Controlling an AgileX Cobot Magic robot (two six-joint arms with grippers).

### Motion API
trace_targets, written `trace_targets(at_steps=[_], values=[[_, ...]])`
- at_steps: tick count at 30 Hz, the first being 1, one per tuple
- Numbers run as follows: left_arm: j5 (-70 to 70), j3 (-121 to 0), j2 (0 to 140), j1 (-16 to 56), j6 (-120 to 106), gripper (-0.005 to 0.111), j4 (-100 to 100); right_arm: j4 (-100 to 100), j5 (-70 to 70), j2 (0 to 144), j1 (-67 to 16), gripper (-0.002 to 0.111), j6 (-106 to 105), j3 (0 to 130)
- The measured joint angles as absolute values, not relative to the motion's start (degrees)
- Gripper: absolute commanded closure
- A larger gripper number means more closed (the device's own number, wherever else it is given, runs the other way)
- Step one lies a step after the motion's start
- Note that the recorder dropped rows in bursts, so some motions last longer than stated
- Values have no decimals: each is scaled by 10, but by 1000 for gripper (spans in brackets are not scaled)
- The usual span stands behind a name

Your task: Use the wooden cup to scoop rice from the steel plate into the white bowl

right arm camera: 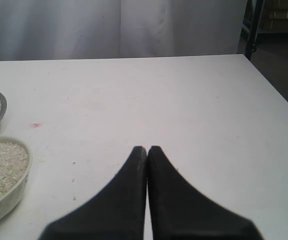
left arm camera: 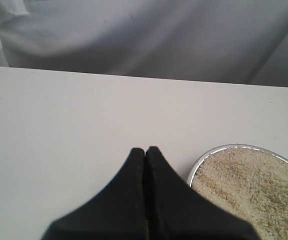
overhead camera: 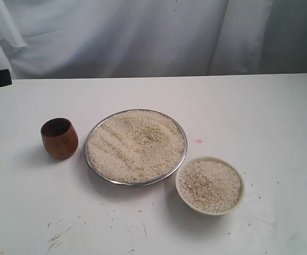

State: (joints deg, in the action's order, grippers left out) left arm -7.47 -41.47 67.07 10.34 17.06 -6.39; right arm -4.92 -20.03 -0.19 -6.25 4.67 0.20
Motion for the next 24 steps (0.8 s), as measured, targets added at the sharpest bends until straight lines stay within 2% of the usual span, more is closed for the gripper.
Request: trace_targets(at_steps=[19,24], values=[[-76,-415,671,103,164,107,-81,-49,-200,-2,-63,108,47,2],[-128,-412,645,88,150,107,-99,-49,-200,-2,-63,108,47,2]])
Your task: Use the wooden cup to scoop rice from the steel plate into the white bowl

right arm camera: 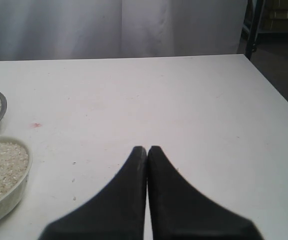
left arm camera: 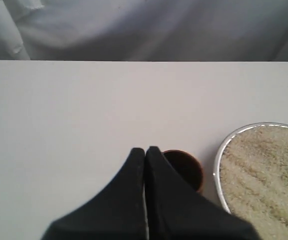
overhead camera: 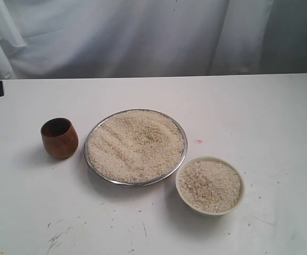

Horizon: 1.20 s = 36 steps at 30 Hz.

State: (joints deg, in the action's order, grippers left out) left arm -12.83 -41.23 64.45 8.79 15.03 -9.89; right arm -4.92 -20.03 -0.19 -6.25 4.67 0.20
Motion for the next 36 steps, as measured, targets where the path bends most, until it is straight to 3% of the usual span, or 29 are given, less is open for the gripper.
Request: trace_targets(at_steps=[13,18,28,36], values=[[-167,-280,368,-54,145,107,-126,-49,-200,-2,-63,108,47,2],[-160,-215,271,-60,163,107,-126,-49,-200,-2,-63,108,47,2],[-129,-146,231,-60,173,107,-107,-49,-200,-2,-63,108,47,2],[-144,-127,140,-11,173,107,-97,-49,-200,-2,-63,108,47,2]])
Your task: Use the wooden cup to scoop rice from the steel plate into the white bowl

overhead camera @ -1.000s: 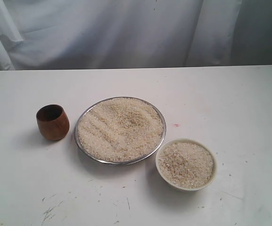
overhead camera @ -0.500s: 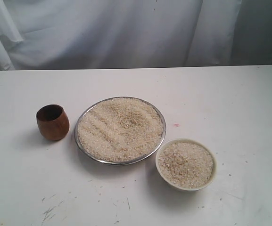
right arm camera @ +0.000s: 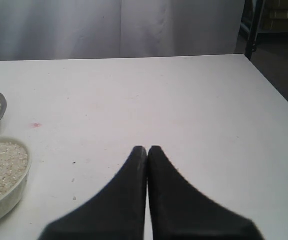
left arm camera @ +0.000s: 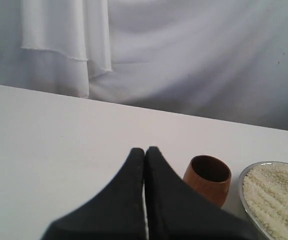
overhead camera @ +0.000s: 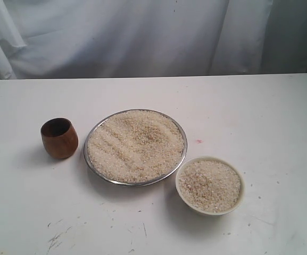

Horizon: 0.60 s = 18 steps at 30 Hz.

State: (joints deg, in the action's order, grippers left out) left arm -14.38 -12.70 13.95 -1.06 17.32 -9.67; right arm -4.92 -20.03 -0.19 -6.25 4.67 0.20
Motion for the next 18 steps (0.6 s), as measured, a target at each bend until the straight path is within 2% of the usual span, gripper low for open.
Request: trace_targets(at_steps=[10,18], values=[[-150,-65,56,-7,20,107,14,-49,-200,-2,-63,108,47,2],[-154,-4,3,-7,3,107,25,-49,-200,-2,-63,108,47,2]])
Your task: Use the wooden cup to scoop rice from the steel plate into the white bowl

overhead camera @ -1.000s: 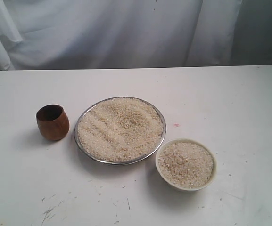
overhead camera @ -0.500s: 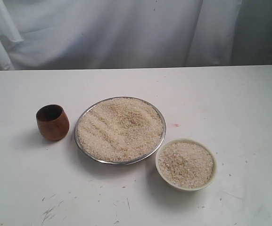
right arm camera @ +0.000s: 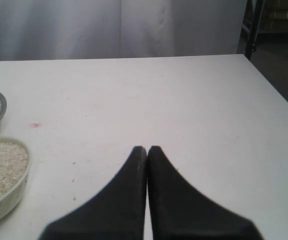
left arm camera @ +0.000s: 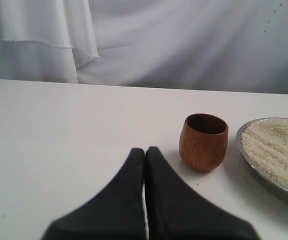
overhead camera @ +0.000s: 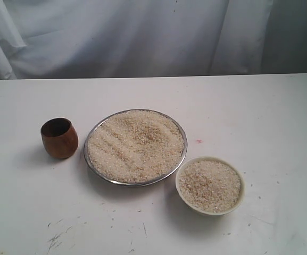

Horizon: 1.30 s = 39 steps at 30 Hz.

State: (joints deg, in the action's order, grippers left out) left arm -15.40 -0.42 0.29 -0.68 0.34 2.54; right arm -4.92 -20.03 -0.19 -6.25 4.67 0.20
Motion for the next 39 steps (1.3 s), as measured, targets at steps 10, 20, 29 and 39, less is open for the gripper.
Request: trace_targets(at_steps=[10,20,29,39], values=[[-167,-3,3,-7,0,107,24,-49,-200,-2,-63,108,47,2],[-167,-3,3,-7,-6,107,24,-49,-200,-2,-63,108,47,2],[-167,-3,3,-7,-6,107,24,-49,-200,-2,-63,108,47,2],[-167,-3,3,-7,-6,107,24,-49,-200,-2,-63,108,47,2]])
